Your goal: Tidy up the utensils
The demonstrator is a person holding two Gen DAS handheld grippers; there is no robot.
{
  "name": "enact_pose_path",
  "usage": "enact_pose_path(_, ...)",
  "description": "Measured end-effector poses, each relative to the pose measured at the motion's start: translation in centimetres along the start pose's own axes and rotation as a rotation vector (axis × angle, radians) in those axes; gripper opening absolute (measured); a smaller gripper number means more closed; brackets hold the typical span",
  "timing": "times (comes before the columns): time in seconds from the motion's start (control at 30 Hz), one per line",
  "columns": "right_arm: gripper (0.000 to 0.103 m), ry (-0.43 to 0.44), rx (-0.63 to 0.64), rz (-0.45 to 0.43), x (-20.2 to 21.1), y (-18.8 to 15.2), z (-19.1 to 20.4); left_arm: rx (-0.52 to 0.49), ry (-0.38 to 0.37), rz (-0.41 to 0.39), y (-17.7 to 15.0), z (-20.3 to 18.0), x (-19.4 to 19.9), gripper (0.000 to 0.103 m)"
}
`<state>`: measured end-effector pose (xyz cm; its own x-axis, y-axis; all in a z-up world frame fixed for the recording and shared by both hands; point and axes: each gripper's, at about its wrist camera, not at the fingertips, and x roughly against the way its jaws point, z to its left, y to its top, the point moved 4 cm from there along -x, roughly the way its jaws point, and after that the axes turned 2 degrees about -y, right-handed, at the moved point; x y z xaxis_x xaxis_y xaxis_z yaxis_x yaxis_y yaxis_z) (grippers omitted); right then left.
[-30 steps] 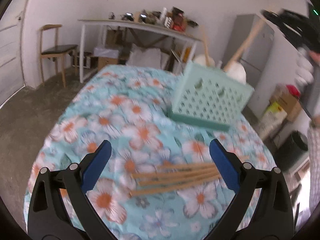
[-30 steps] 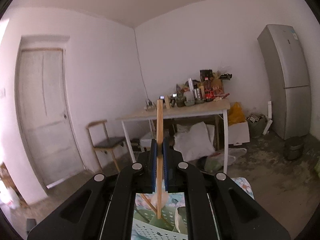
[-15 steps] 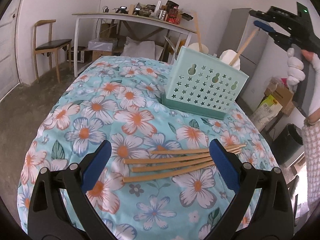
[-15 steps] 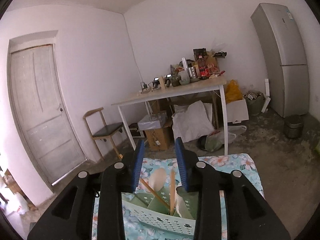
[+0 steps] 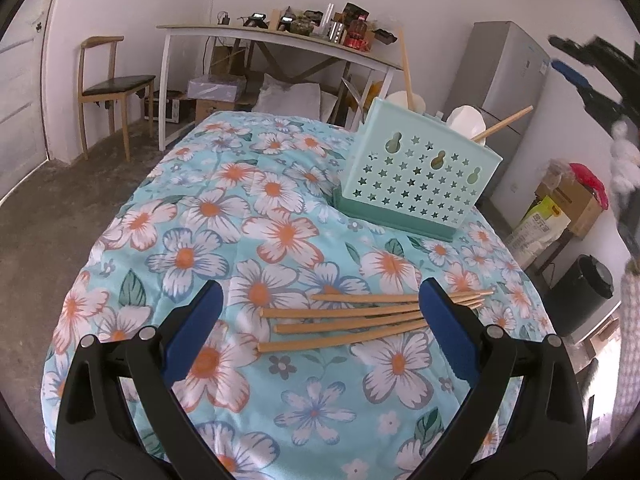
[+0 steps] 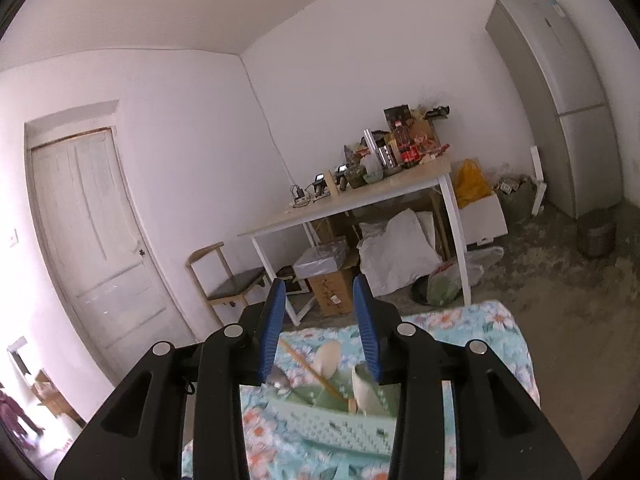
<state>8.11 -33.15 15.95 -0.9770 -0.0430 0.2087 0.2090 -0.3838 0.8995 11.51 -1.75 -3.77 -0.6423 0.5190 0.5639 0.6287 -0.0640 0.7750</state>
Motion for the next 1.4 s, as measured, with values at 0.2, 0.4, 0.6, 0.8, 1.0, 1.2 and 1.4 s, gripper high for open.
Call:
enact_pose_path(0.2, 0.042, 0.015, -0.062, 0.178, 1.5, -6.5, -1.5, 0.0, 0.01, 0.006, -0.3, 0.2, -0.1, 0.095)
enact_pose_path(0.4, 0.042, -0.037, -0.24, 0.43, 1.5, -16.9, -4.9, -0.048, 0.019, 0.033, -0.9, -0.4, -0.9, 0.095)
enact_pose_path(0.6, 0.042, -0.05, -0.416, 0.576, 1.6, -23.8, -7.8, -0.1, 0.018, 0.071, -1.5, -1.6, -2.2, 0.095)
enact_pose_path(0.8, 0.042, -0.047, -0.459, 0.619, 0.6, -25.8, -8.4, -0.085, -0.014, 0.157, -3.1, -1.9, -3.5, 0.095)
enact_pose_path(1.0, 0.042, -0.022, -0.466, 0.623, -0.2, -26.3, -8.5, -0.117, -0.037, 0.242, -5.4, -2.2, -4.2, 0.095)
enact_pose_path(1.2, 0.042, -0.007, -0.47, 0.616, -0.4, -26.2, -8.4, -0.11, -0.049, 0.237, -5.4, -2.1, -3.9, 0.095)
enact_pose_path(1.4, 0.042, 0.001, -0.467, 0.607, 0.0, -26.3, -8.6, -0.085, -0.091, 0.211, -4.9, -1.9, -2.7, 0.095)
